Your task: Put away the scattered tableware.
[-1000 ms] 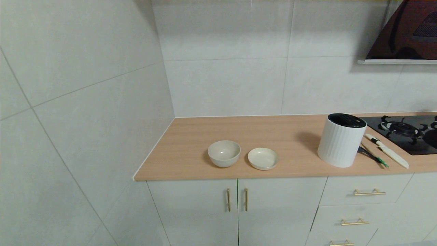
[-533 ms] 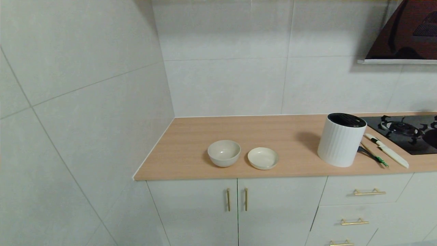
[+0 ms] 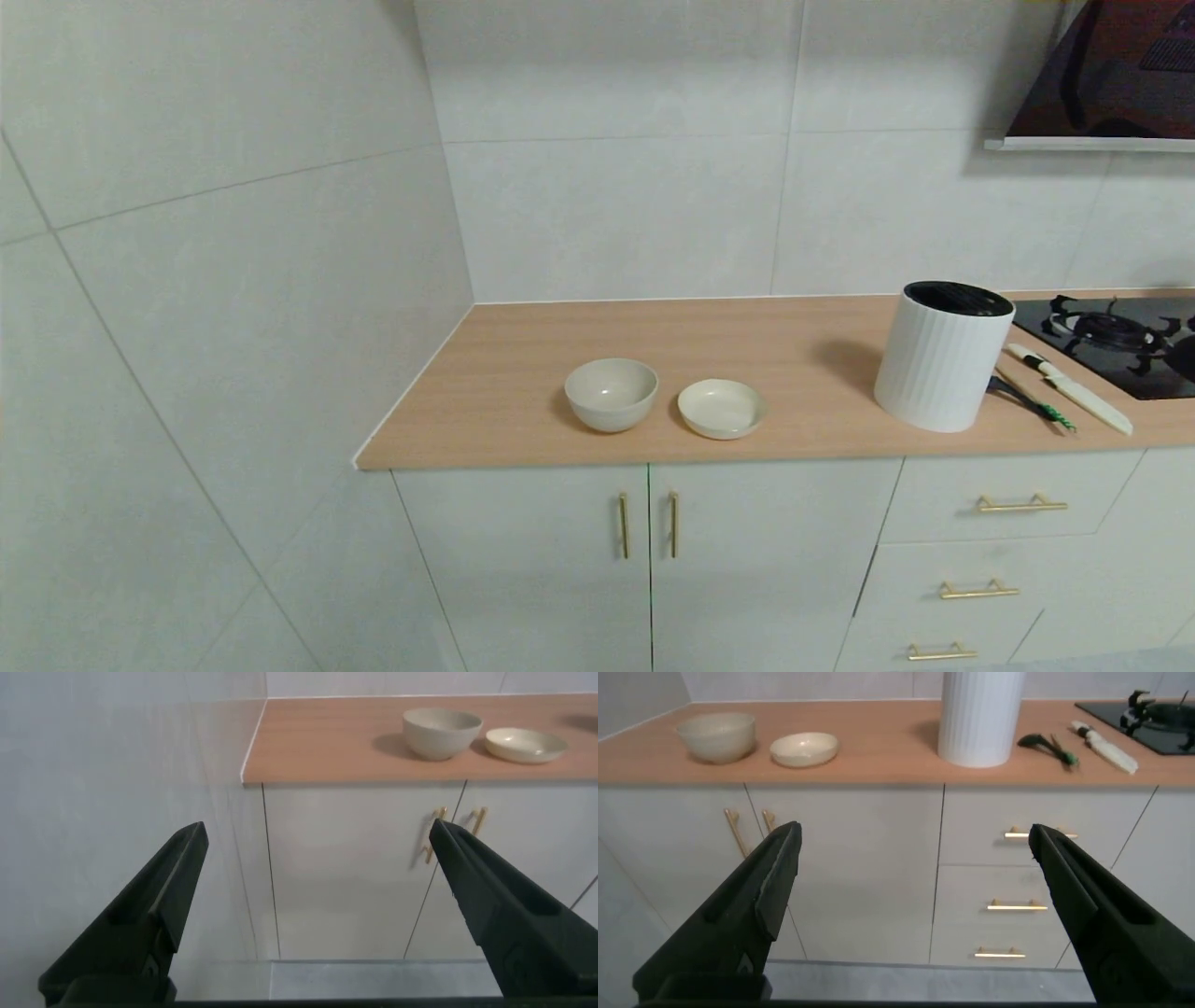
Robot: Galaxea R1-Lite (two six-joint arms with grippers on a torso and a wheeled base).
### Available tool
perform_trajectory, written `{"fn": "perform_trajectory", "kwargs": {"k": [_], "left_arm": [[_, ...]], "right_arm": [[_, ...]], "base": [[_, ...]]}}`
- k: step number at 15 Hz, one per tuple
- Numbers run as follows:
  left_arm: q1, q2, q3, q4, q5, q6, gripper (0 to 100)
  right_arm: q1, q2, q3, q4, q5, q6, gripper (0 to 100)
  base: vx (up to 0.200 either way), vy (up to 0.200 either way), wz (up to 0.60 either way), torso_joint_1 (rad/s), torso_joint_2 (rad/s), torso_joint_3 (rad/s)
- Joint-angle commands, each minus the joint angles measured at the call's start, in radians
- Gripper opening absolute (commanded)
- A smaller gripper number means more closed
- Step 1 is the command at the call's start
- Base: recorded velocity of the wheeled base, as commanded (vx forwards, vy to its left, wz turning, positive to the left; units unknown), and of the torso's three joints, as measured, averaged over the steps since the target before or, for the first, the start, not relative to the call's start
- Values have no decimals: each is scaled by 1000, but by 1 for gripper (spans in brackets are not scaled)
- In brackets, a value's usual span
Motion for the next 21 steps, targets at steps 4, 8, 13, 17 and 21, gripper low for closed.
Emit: {"fn": "perform_trajectory", "kwargs": {"k": [4,8,13,17,21], "left_arm": [[1,0,0,0,0,-1,100],[1,0,0,0,0,-1,100],[1,0,0,0,0,1,100],[1,0,0,0,0,1,100],[1,0,0,0,0,1,100]], "right_arm": [[0,2,0,0,0,0,100],[0,0,0,0,0,0,100],[0,0,0,0,0,0,100],[0,0,0,0,0,0,100],[0,0,0,0,0,0,100]], "base": [[0,0,0,-250,548,290],[0,0,0,-238,539,304],[0,0,0,-222,515,294],[0,0,0,-198,487,279],[0,0,0,-178,481,301]]}}
